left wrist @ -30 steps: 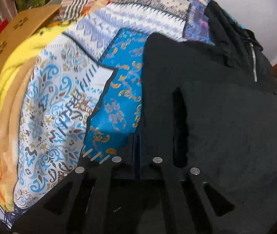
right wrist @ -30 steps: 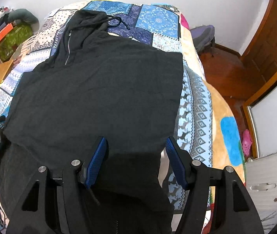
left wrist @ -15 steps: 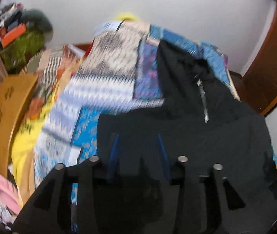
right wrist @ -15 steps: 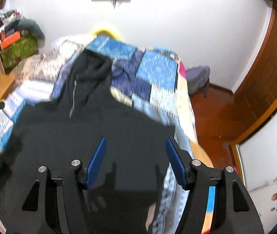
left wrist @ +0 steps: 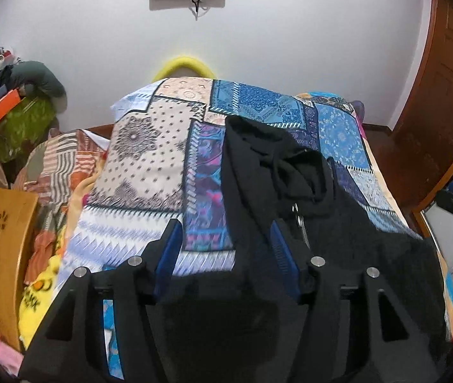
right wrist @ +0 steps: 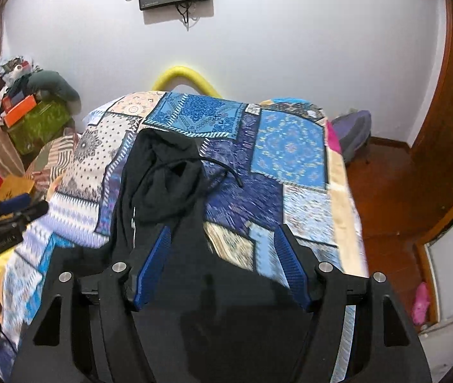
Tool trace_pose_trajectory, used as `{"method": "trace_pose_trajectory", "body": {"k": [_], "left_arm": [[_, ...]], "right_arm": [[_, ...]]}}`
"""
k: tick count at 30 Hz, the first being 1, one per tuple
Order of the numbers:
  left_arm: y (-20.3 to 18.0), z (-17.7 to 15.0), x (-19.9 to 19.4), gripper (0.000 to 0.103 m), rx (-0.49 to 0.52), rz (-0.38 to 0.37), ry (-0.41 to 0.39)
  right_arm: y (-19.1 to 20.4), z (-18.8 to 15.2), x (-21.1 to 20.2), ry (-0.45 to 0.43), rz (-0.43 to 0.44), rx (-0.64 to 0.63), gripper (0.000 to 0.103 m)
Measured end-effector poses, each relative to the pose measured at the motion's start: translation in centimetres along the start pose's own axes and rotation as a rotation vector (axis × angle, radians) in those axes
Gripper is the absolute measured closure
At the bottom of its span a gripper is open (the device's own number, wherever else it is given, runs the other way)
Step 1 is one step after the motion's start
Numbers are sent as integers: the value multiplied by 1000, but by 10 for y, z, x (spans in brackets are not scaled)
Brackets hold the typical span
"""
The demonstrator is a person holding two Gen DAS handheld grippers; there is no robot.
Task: Fold large clothes
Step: 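Move both grippers to the hoodie hem to grasp it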
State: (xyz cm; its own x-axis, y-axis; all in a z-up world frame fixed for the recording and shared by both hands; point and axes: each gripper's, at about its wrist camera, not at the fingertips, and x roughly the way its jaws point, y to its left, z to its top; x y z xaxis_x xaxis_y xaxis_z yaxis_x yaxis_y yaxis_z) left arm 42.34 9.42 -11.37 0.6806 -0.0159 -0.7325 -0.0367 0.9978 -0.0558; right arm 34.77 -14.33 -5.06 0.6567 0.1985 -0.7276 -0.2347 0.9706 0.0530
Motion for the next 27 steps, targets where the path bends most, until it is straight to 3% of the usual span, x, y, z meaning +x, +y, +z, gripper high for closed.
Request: {"method": "trace_pose_trajectory", "body": {"k": [11, 18, 20, 21, 22, 23, 27], "left_arm": [[0, 31, 118, 47, -142, -72, 115], [0, 28, 179, 49, -209, -106, 183], [-2, 26, 188, 67, -197, -115, 194], [-5, 25, 192, 71, -186, -110, 199], [-7, 24, 192, 76, -170, -101, 198], [-9, 22, 192, 84, -153, -94, 191], [-14, 17, 182, 92, -104, -64, 171]], "right_arm": [[3, 29, 111, 156, 102, 98, 39], [7, 42, 164, 219, 96, 121, 40], [8, 39, 175, 234, 78, 121, 52], [7, 37, 180, 246, 83, 125, 59], [6, 34, 185, 259, 103, 136, 73], [3, 31, 187, 270, 130, 160, 78], [-3, 27, 175, 239, 132, 182, 89]]}}
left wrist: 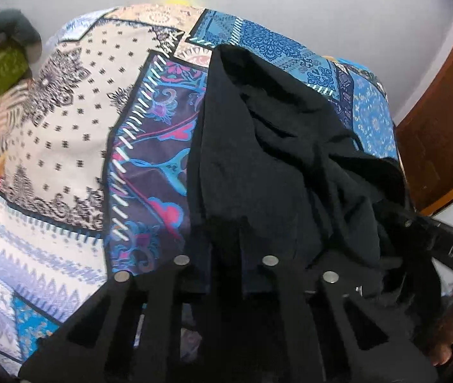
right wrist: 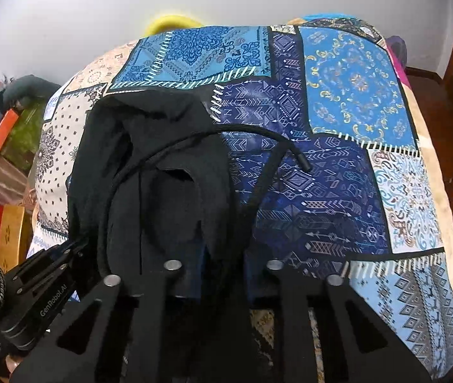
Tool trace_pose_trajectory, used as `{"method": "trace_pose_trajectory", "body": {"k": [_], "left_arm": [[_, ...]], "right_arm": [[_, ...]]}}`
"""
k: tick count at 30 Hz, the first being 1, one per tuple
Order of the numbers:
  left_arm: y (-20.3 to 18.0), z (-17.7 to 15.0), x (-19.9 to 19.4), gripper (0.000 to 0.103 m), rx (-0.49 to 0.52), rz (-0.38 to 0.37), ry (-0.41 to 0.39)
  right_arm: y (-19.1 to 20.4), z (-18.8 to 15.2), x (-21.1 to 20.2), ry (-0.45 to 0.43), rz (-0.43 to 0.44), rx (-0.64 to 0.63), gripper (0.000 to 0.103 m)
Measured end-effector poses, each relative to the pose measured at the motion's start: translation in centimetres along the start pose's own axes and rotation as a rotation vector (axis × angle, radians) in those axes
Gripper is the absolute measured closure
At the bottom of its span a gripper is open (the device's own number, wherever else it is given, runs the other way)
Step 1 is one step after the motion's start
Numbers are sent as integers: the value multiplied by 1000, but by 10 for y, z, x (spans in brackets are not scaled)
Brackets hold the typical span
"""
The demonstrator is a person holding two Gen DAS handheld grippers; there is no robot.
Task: Fold large clothes
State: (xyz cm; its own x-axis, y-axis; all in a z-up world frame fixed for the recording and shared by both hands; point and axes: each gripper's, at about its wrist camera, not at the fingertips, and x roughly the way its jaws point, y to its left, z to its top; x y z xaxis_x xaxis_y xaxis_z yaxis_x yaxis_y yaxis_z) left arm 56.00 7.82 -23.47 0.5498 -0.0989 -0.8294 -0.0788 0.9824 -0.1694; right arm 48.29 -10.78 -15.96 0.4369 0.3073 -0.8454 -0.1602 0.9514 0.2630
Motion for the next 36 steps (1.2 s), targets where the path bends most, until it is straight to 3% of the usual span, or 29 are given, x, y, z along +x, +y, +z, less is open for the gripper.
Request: {"method": "trace_pose_trajectory", "body": {"k": [10, 18, 23, 30, 33, 36], "left_arm": [[-1, -20, -97, 95, 74, -59, -67], [-16, -94, -178, 95, 209, -82, -94], [-13, -147, -189, 95, 231, -95, -45], [-16, -207, -160, 93, 251, -50, 69], [-18, -224, -158, 92, 264, -28, 60], [-23, -229, -165, 81, 290, 17, 49]], "right_arm": [[23, -29, -81, -83, 15, -113, 92], [47, -106, -153, -136, 43, -221, 93], [40, -153, -161, -84, 57, -224, 93], [19, -193, -137, 32, 19, -198, 90], [13, -202, -138, 59, 33, -180, 81], [12, -206, -150, 59, 32, -186, 77]]}}
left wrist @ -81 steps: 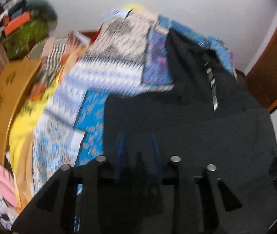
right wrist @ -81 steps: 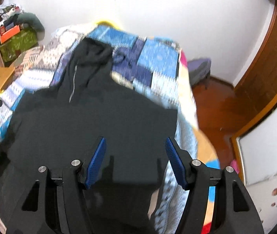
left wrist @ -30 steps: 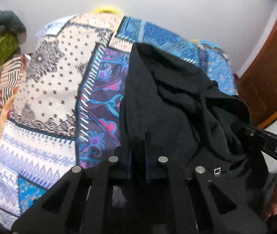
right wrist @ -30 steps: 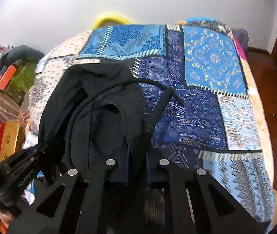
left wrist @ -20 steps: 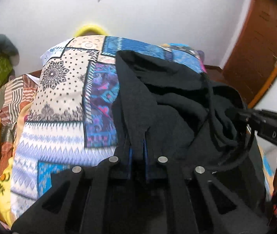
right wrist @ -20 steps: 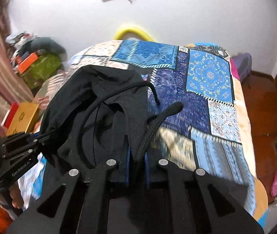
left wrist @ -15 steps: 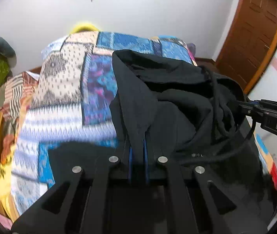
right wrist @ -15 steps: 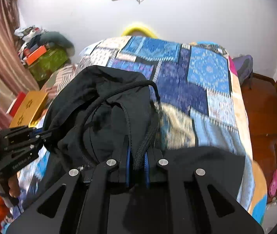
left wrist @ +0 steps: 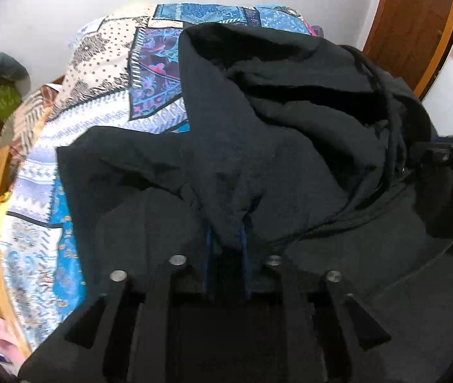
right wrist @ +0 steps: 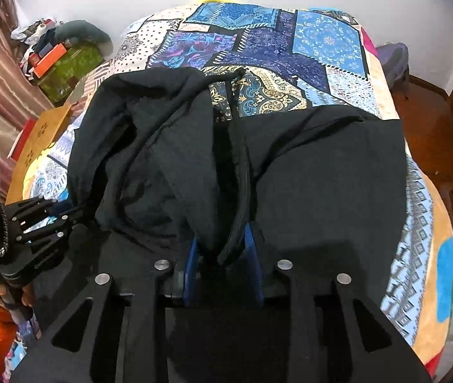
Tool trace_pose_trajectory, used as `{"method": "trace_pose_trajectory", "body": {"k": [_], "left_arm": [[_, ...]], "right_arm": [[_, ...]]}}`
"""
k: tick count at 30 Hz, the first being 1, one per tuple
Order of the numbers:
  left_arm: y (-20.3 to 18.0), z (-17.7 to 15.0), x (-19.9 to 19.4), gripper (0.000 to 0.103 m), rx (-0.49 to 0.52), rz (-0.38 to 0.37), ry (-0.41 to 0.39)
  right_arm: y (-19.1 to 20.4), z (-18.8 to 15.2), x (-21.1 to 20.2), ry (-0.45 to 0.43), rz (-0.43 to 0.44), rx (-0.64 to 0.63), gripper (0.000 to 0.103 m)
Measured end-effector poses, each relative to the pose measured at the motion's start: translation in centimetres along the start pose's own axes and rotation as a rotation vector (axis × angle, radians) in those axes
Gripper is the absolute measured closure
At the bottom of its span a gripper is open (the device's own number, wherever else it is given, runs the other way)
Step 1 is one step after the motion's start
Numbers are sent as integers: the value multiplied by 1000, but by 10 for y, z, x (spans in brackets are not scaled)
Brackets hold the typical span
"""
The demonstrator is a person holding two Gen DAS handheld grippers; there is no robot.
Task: Fold large clothes
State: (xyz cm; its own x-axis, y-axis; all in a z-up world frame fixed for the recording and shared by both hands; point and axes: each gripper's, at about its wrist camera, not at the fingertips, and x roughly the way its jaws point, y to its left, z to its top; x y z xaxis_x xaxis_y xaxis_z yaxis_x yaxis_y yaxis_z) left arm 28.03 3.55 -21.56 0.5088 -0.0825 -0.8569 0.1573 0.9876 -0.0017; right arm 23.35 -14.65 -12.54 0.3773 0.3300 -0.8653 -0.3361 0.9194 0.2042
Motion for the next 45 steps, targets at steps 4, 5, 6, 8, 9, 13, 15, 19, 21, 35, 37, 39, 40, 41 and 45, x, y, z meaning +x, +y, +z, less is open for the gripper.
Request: {"method": "trace_pose_trajectory", "body": {"k": [4, 5, 6, 8, 9, 13, 15, 19, 21, 35, 37, 39, 40, 41, 45], "left_arm": [[5, 4, -13, 61, 15, -2, -8], [8, 7, -18, 57, 12, -6, -18], [10, 10, -22, 56, 7, -5, -27], [18, 18, -30, 53, -12, -3, -55], [22, 23, -34, 52, -24, -4, -69], [38, 46, -38, 51, -70, -11, -111], [47, 60, -35, 51, -98, -29, -123], [57, 80, -21, 51, -134, -49, -128], [61, 91, -9, 51, -148, -70, -122], [62, 113, 65, 51, -194, -210, -32], [60, 111, 65, 55, -194, -221, -26], [56, 108, 61, 78, -178, -253, -21], [54, 107, 57, 79, -171, -252, -16], [52, 106, 52, 81, -161, -244, -22], [41, 100, 17, 83, -96, -212, -64]], "right_arm": [[1, 1, -20, -39, 0, -15, 77], [2, 4, -25, -55, -3, -21, 77], [2, 7, -30, -72, -3, -26, 76], [2, 13, -36, -98, 5, -25, 65], [1, 17, -37, -112, 12, -21, 59], [-1, 39, -37, -169, 34, 2, 50], [-3, 52, -30, -168, 54, 11, 50], [-5, 71, -10, -146, 99, 31, 50], [-8, 80, 3, -124, 118, 39, 50], [-11, 96, 74, 45, 254, 80, 59], [-8, 96, 71, 37, 238, 61, 78], [-7, 95, 64, 15, 236, 60, 83], [-7, 94, 59, 3, 242, 64, 87], [-6, 93, 53, -6, 250, 67, 89], [7, 83, 26, -52, 252, 35, 92]]}}
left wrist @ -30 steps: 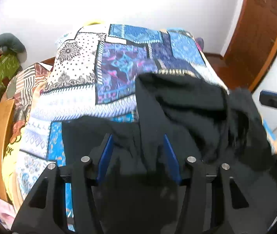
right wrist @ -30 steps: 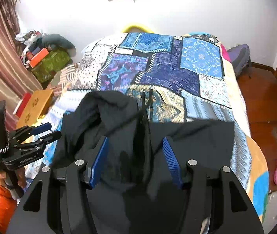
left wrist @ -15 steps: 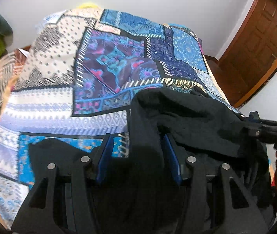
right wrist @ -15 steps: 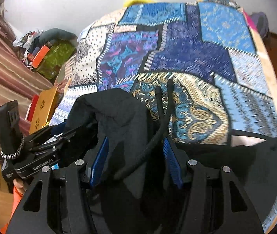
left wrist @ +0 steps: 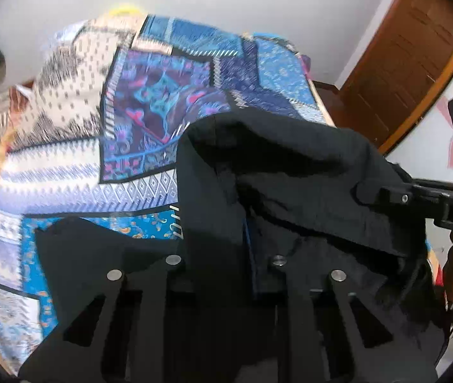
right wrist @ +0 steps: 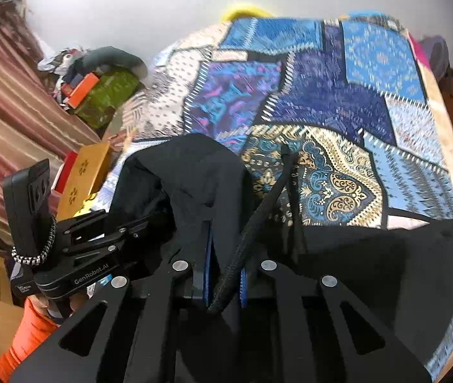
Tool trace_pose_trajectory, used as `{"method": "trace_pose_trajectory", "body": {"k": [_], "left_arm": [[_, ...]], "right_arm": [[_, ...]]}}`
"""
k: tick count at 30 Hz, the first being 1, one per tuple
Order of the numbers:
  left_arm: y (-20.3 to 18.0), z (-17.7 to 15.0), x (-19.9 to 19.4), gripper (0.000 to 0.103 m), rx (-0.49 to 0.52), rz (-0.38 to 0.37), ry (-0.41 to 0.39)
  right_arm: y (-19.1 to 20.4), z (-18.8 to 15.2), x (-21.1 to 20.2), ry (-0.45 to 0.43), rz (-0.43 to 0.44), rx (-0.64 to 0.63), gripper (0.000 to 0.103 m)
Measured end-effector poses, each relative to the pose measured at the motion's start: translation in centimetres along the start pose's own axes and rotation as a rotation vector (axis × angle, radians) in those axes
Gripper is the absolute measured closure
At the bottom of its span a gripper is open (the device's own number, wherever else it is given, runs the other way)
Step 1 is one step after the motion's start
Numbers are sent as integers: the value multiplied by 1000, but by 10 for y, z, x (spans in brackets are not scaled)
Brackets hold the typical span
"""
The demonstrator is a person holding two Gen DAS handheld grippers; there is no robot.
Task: Fold large clothes
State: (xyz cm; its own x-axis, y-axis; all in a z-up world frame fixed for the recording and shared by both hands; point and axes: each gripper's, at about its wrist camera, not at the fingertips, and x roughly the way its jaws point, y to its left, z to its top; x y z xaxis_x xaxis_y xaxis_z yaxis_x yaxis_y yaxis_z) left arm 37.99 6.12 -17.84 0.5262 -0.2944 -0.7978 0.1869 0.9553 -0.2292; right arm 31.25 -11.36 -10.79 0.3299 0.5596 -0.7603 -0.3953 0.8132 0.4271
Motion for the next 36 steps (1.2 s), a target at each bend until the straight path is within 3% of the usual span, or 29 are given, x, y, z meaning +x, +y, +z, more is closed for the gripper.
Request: {"method": "trace_pose_trajectory", "body": {"k": [6, 10, 12, 14, 17, 22, 27, 30, 33, 36], "left_arm": [[-27, -23, -59, 83, 88, 36, -55], [-36, -51, -87, 83, 102, 53, -40], [-40, -68, -100, 78, 110, 70, -35], [-42, -87, -112, 60, 121, 106, -34], [-42, -112, -132, 46, 142, 166, -49], [-35, -137, -157, 39, 153, 235, -39], [-33, -140, -179, 36, 148, 291, -88], [-35, -132, -192, 32, 115, 261, -136], [-34, -123, -194, 21, 81, 236, -178], [-38, -120, -178, 18, 51, 182, -161]], "right_arm": [[39, -23, -41, -71, -27, -96, 92], [55, -52, -58, -88, -51, -127, 92], [60, -63, -60, -85, -57, -138, 92], [63, -76, -65, -83, -77, -153, 92], [67, -93, -70, -67, -103, -171, 89], [71, -113, -85, -8, -92, -188, 88], [78, -125, -115, -68, -139, -223, 86], [79, -122, -132, -113, -138, -202, 80], [83, -116, -141, -170, -151, -186, 62], [87, -113, -137, -189, -117, -171, 53]]}}
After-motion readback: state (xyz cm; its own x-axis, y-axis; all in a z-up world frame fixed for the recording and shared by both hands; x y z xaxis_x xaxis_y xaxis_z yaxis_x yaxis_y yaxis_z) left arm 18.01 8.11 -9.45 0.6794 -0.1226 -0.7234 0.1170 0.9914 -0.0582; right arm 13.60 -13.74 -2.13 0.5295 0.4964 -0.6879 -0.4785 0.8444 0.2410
